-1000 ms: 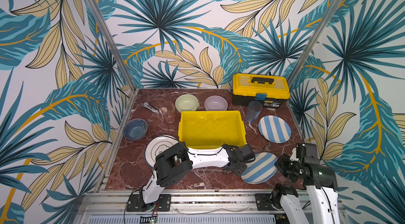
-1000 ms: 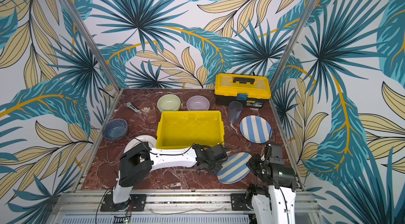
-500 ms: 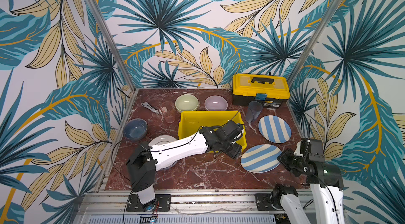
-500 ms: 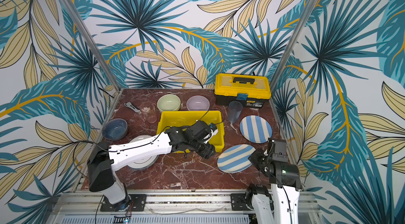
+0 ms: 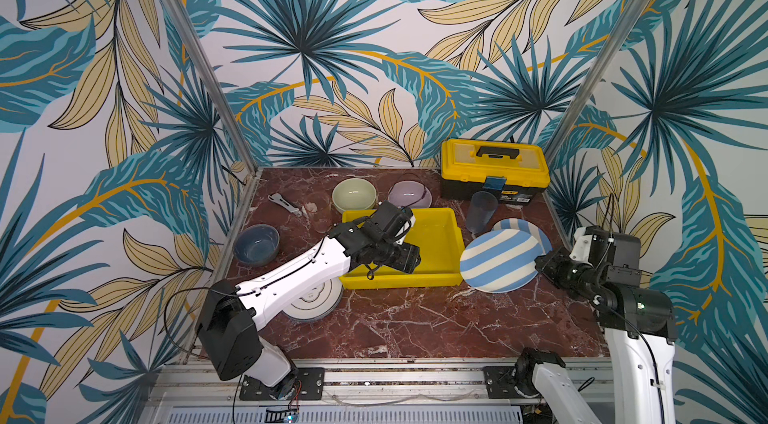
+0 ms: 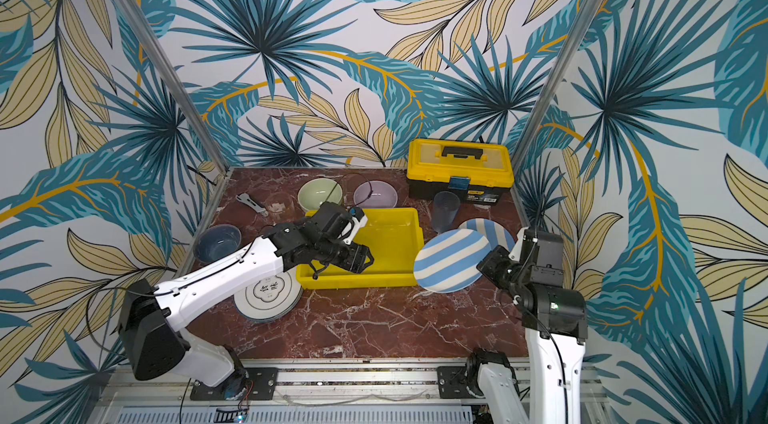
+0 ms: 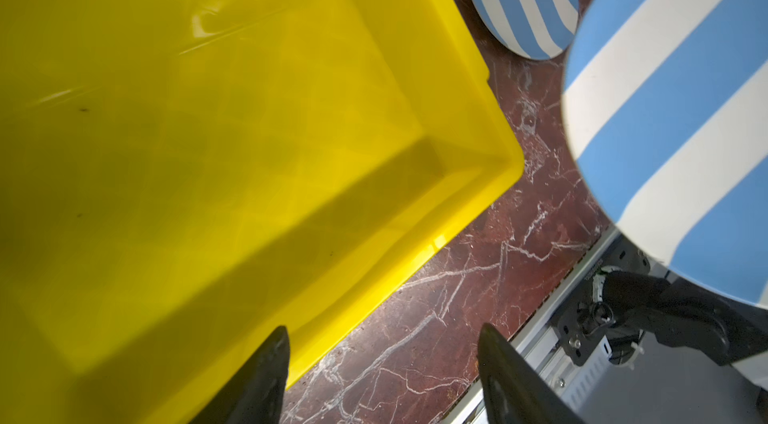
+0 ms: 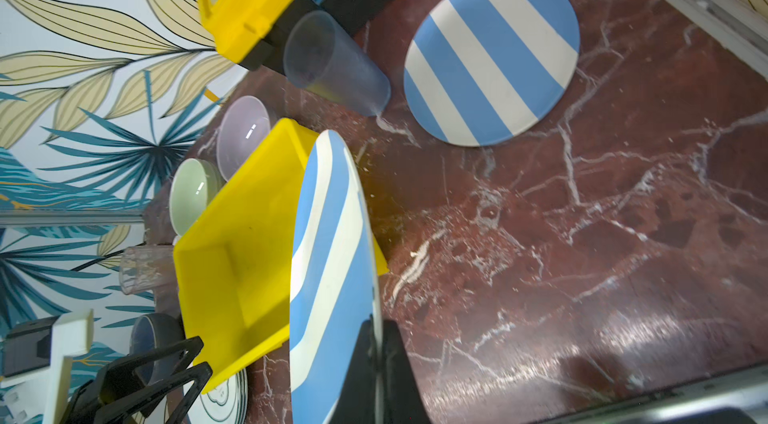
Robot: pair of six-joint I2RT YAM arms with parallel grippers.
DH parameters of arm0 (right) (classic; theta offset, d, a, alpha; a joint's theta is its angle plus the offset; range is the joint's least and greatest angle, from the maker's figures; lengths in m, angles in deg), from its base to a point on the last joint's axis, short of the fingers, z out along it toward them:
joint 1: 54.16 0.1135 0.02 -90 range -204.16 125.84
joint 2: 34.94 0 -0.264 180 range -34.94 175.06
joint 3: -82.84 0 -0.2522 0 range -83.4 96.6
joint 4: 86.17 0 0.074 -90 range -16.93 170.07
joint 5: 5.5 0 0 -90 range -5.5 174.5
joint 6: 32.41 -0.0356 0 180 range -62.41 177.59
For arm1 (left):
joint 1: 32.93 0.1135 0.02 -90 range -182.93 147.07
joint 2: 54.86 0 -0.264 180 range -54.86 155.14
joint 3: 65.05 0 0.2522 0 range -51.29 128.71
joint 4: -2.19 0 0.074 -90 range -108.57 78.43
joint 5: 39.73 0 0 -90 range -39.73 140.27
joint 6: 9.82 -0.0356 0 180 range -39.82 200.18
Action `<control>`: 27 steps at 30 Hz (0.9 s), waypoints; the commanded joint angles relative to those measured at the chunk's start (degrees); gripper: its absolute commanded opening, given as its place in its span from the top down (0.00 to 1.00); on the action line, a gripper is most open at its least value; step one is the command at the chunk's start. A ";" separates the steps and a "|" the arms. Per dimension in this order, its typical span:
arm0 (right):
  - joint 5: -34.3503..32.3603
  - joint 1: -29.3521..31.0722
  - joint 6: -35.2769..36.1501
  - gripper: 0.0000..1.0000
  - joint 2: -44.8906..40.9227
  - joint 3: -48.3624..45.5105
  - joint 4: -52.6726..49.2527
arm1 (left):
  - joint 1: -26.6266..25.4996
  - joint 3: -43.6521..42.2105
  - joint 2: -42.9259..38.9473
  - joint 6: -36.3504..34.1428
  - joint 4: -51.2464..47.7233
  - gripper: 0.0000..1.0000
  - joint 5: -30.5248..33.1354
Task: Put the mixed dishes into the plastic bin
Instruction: 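Lift the striped plate over the bin with right gripper while left gripper holds the rim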
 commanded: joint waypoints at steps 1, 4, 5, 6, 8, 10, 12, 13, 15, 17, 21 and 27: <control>4.80 0.06 0.04 1.00 2.42 0.96 8.29 | 2.69 -1.40 -3.43 -0.23 -1.68 0.27 1.21; 6.81 0.39 -0.85 1.00 4.20 0.37 12.46 | 5.34 -3.61 -6.04 0.81 -1.97 0.27 3.31; 7.08 0.77 -1.03 1.00 4.64 0.11 13.75 | 6.28 -4.62 -6.99 1.63 -1.97 0.27 4.50; 7.09 1.29 -1.15 1.00 5.03 -0.11 14.91 | 7.16 -5.44 -7.69 2.11 -1.97 0.27 5.41; 6.57 2.91 -1.25 1.00 6.19 -0.27 17.01 | 8.96 -7.26 -9.19 3.00 -2.14 0.27 7.51; 6.10 4.76 -0.96 1.00 7.82 -0.06 18.27 | 10.79 -9.10 -10.83 3.90 -2.14 0.27 8.43; 5.25 7.03 -0.17 1.00 9.90 0.63 19.17 | 12.48 -10.79 -12.14 4.13 -2.14 0.27 8.81; 4.79 8.01 0.15 1.00 10.81 1.04 19.49 | 13.12 -11.56 -12.77 4.20 -2.14 0.27 9.16; 3.80 10.32 0.87 1.00 12.72 1.76 20.29 | 14.24 -13.15 -14.02 4.39 -2.15 0.27 10.18; 2.81 12.70 1.42 1.00 14.68 2.39 21.34 | 15.43 -14.49 -15.04 4.88 -2.14 0.27 10.72; -0.05 19.39 2.02 1.00 19.38 3.27 25.03 | 18.38 -16.84 -16.19 5.79 -2.23 0.27 11.29; -4.33 29.35 2.43 1.00 30.04 6.08 31.97 | 20.45 -18.71 -15.60 5.29 -2.33 0.33 12.01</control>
